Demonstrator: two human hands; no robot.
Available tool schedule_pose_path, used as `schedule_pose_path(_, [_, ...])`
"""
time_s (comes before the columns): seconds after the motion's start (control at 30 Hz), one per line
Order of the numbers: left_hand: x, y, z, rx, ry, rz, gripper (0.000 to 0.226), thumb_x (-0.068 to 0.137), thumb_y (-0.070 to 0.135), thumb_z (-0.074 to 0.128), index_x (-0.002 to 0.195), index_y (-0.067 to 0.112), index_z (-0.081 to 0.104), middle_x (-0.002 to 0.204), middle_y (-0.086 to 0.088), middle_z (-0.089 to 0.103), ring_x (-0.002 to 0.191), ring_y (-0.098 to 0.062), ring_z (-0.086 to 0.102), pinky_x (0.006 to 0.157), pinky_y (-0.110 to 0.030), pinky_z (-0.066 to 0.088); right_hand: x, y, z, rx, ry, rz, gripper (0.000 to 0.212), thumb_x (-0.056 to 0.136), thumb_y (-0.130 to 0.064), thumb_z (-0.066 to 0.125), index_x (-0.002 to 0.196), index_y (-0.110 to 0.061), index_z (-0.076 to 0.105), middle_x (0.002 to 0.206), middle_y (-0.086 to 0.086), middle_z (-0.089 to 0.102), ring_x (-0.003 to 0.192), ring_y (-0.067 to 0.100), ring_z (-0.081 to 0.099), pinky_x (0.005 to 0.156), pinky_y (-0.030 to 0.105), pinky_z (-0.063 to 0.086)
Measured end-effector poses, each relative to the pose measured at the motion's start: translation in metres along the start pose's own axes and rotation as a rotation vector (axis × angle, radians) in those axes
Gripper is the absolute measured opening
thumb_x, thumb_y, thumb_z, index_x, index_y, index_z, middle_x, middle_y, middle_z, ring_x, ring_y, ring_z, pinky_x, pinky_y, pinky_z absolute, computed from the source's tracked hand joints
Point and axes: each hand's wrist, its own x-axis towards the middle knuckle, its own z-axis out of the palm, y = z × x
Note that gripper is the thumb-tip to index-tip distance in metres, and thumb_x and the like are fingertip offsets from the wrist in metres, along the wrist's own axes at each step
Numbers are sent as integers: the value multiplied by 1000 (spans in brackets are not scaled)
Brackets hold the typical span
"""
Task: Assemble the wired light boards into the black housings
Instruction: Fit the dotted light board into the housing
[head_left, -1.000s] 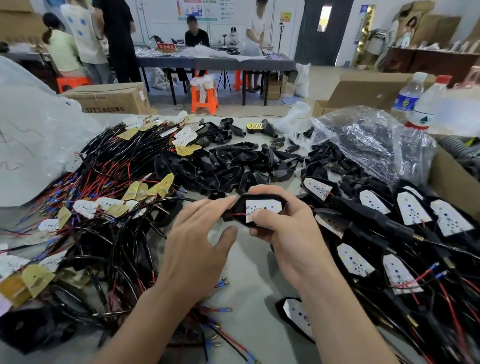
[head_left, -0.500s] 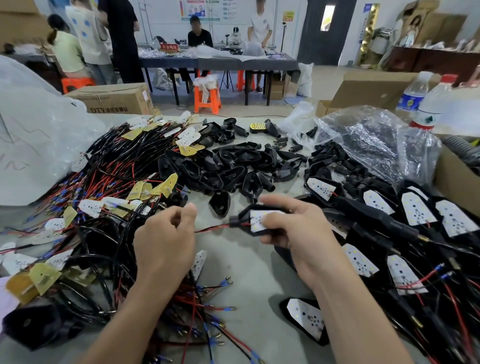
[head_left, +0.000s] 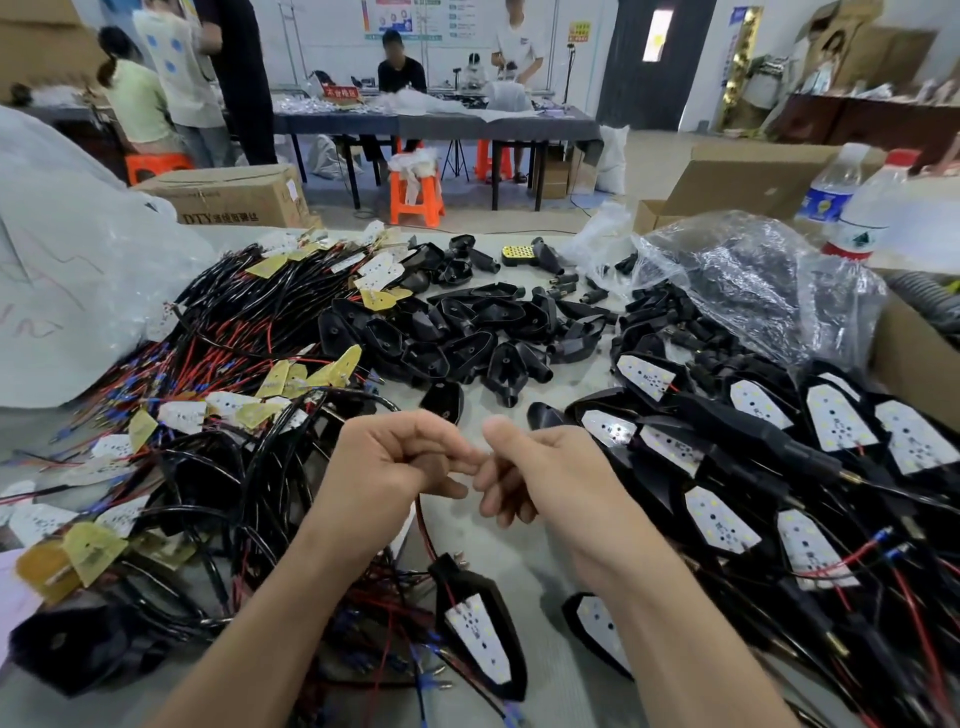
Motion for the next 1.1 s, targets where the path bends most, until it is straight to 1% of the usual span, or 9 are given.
schedule_pose_path(0.13, [-9,5,7,359,102,163,52,78,-18,53,69,28,75,69,4,74,62,-19,71,56,-28,57,3,6,1,-83,178,17,39,93,-42,62,71,-13,75,67,6,73,60,17,63,66,37,51])
schedule_pose_path(0.27, [-18,12,21,485,-204,136,41,69,-3,48,66,30,71,63,16,69,58,-8,64,54,-14,45,2,2,5,179,18,38,28,98,-26,61,89,-4,76,78,4,74,72,13,67,72,31,55])
schedule_pose_path(0.37, [-18,8,33,391,-426,-1,47,68,0,40,64,34,73,60,9,68,59,-13,65,60,-28,54,1,0,7,252,-84,83,17,98,-13,61,105,-10,76,84,7,76,77,19,72,67,26,59])
schedule_pose_path(0.47, [-13,4,33,189,-490,-77,48,73,-7,45,73,27,79,70,-9,71,66,-28,64,65,-44,54,5,1,7,380,8,137,21,93,3,61,109,-8,72,79,13,73,68,23,67,65,33,58])
schedule_pose_path(0.6, [-7,1,17,-57,-191,-130,31,75,1,61,76,23,83,100,-5,80,109,-24,70,94,-35,55,12,0,-4,601,113,101,19,96,5,56,95,-7,72,69,8,67,56,14,55,60,25,49])
schedule_pose_path(0.67, [1,-5,8,-136,69,-238,22,73,19,65,84,22,83,98,-5,79,113,-25,68,103,-46,50,12,0,-10,577,84,75,21,95,5,55,94,-8,72,66,6,65,56,14,52,57,23,43])
schedule_pose_path(0.8, [14,-14,-5,-261,291,-392,27,93,41,66,107,24,81,69,2,67,72,-10,66,79,-32,49,5,0,-4,258,-84,81,25,87,5,56,84,-7,77,60,8,62,52,14,49,52,23,37])
schedule_pose_path(0.93, [18,-14,-24,-370,435,-386,41,106,35,52,86,20,84,48,6,38,48,-8,46,57,-22,46,1,1,5,2,-218,81,16,87,0,58,82,6,72,60,10,63,55,19,47,49,22,37])
schedule_pose_path(1.1, [19,-13,-33,-431,566,-341,59,109,42,45,78,7,82,43,5,30,41,-9,34,44,-22,41,-1,2,5,-108,-315,82,18,87,-5,61,74,-7,73,63,11,67,60,21,52,54,21,39])
